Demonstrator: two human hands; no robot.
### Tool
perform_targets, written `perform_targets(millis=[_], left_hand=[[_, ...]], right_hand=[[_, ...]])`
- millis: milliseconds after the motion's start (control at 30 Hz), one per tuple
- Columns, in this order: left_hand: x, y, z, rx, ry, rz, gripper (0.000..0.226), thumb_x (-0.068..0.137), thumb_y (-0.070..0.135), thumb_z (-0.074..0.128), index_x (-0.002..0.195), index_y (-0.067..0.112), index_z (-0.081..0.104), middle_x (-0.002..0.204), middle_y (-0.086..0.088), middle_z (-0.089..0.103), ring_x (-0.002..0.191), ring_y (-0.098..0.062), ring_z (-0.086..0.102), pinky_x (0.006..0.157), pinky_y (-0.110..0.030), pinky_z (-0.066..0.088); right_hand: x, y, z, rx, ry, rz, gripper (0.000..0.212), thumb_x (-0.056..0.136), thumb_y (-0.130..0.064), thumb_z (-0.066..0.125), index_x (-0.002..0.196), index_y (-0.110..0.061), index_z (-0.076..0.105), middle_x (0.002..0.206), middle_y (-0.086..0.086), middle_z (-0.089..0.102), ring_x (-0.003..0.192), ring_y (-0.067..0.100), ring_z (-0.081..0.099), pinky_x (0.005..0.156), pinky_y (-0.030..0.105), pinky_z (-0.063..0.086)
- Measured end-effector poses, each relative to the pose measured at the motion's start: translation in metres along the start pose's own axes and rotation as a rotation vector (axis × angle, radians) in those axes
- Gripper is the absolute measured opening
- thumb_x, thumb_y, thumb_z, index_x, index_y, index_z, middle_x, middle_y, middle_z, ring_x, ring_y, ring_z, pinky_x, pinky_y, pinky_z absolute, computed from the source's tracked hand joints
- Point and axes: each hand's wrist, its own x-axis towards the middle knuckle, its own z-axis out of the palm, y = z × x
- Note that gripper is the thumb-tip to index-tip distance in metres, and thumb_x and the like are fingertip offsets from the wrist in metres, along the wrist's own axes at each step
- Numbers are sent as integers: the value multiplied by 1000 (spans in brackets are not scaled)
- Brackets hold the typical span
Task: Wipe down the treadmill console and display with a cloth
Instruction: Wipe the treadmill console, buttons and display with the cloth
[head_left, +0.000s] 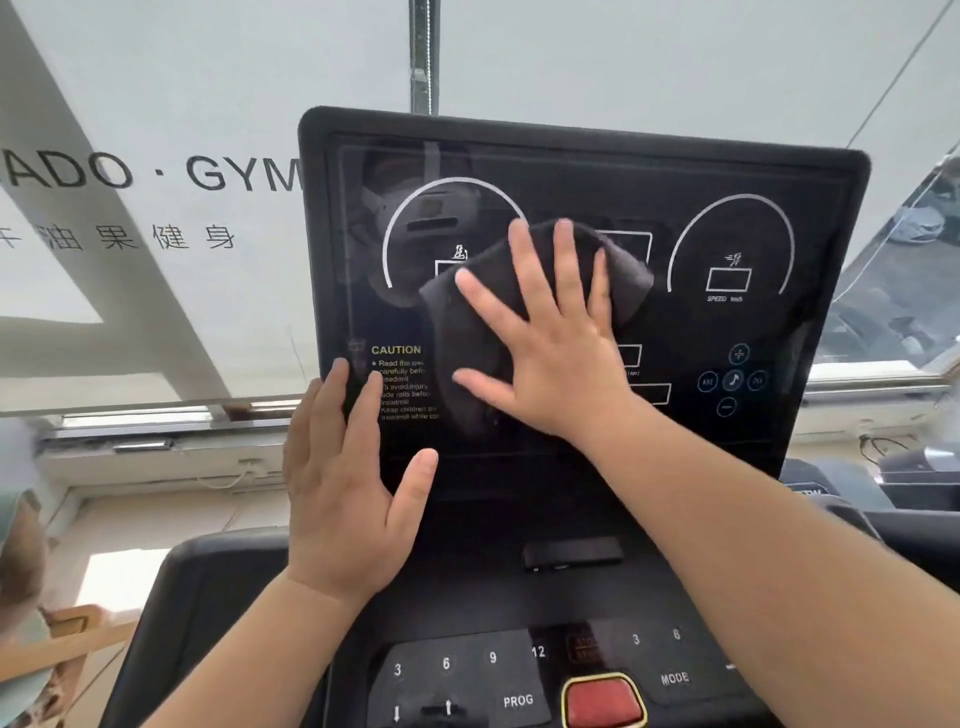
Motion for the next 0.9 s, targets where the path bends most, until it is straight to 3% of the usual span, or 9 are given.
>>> perform_targets(millis=[233, 333, 433, 500, 733, 900], left_hand=[[-3, -1, -2, -1, -34, -15, 75, 92, 57, 43, 151, 12, 41, 164, -10, 27, 152, -32, 22, 124, -26, 0], [-6, 1, 1, 31, -44, -10, 75, 90, 58, 46, 150, 14, 44, 165, -11, 25, 154, -34, 18, 126, -35, 3], [-12, 6, 6, 107, -48, -34, 74, 88, 60, 45, 148, 16, 46, 164, -12, 27, 154, -36, 17, 123, -57, 13], [-17, 9, 10, 135, -56, -35, 74, 86, 60, 46, 146, 17, 49, 164, -11, 29, 154, -36, 18, 120, -63, 16], [-27, 32, 32, 164, -107, 110, 74, 82, 56, 54, 143, 15, 54, 162, -8, 34, 154, -31, 22, 121, -60, 17], [-31, 54, 48, 172, -128, 138, 75, 83, 56, 53, 146, 15, 51, 162, -6, 34, 153, -28, 24, 122, -56, 20]], right_hand=[[44, 26, -18, -21, 40, 165, 89, 90, -82, 38, 164, -40, 12, 172, 17, -1, 156, 49, -4, 123, 68, 2], [21, 10, -6, 22, 12, 254, 89, 92, -80, 35, 165, -36, 8, 172, 19, -5, 155, 50, -7, 123, 69, 1], [-27, -7, 12, 45, -63, 193, 89, 92, -79, 36, 164, -37, 5, 171, 18, -11, 155, 49, -12, 121, 68, -2], [-67, -15, 25, 44, -105, 126, 89, 91, -78, 40, 163, -37, 7, 171, 16, -11, 155, 48, -12, 121, 66, -4], [-89, 32, 33, 14, -41, -131, 91, 84, -80, 54, 160, -46, 18, 173, 8, 2, 157, 44, -3, 123, 60, -10], [-12, 91, -5, -7, 85, -87, 87, 87, -81, 50, 160, -39, 29, 171, 16, 12, 155, 50, 6, 122, 68, 4]])
